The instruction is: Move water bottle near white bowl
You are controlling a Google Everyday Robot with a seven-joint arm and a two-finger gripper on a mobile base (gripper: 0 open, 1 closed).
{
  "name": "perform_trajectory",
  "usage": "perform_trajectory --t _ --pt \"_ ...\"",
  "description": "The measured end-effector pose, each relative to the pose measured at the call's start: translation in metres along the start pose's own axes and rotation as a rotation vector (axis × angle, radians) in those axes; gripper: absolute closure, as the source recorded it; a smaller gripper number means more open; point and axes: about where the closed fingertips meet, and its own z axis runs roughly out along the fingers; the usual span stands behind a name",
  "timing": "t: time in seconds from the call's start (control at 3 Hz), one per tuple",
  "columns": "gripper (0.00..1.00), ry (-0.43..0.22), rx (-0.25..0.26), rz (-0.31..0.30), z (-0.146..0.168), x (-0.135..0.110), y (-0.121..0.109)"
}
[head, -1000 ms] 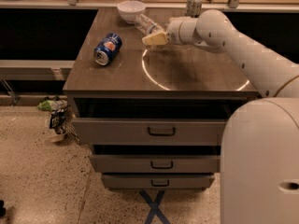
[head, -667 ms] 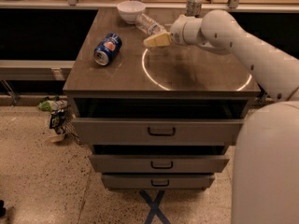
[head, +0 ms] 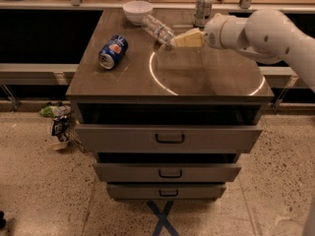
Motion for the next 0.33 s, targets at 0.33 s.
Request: perform_trajectory --t 0.33 --pt "0.0 0.002 0.013 0.004 -0.0094 0.0022 -0.0066"
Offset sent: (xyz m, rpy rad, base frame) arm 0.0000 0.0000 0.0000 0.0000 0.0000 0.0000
